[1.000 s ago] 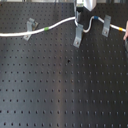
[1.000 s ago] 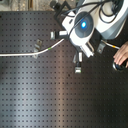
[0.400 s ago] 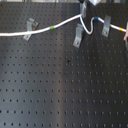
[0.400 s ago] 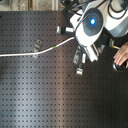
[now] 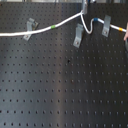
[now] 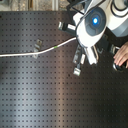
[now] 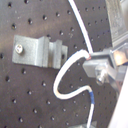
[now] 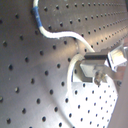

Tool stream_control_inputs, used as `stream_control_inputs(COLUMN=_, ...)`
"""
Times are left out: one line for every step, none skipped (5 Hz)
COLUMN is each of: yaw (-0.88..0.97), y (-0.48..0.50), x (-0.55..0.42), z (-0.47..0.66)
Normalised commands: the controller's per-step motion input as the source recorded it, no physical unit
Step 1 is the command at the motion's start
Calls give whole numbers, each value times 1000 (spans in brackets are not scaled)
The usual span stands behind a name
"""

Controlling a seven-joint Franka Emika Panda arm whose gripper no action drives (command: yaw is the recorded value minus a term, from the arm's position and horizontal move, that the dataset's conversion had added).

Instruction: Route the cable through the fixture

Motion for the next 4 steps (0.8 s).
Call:
stream_control_inputs(yaw=123, y=-334, x=135, z=-45)
stream_control_inputs(yaw=128, y=-295, x=178, z=64)
stream_control_inputs(yaw=69, y=-312, x=220, z=110)
stream_control_inputs(yaw=-160, y=-59, x=212, z=171)
